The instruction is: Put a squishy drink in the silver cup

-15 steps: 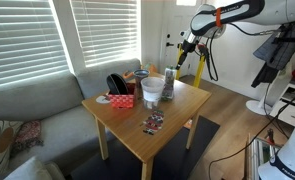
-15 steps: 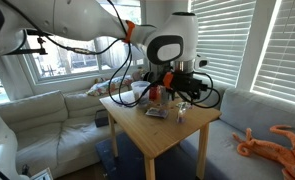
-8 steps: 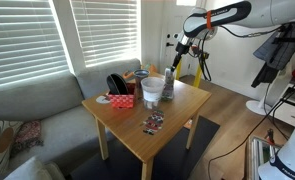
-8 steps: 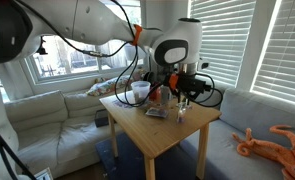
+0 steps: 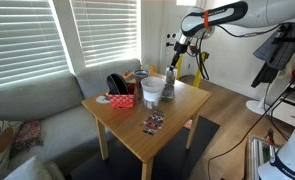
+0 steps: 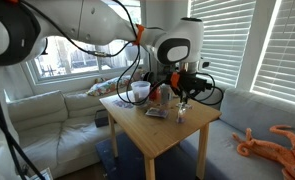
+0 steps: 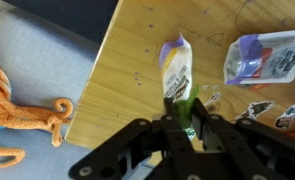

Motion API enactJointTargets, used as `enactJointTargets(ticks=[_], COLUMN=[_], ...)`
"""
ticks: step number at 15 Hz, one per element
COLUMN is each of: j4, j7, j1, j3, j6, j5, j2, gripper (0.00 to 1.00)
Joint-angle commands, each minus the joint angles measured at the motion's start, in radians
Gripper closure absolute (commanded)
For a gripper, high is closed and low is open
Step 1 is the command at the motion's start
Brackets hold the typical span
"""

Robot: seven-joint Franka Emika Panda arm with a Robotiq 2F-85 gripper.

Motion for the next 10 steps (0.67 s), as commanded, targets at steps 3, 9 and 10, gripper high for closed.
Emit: enactJointTargets(ticks=[3, 9, 10], j4=[-0.035, 0.003, 0.036], j7=[-0.070, -0.061, -0.064], j1=[-0.006, 0.010, 0.022], j3=[0.038, 0.035, 0.049], j6=[-0.003, 0.026, 0.083], j5=[0.007, 0.034, 0.063], j2=[-0.143, -0.141, -0.134], gripper=[0.95, 0.95, 0.95])
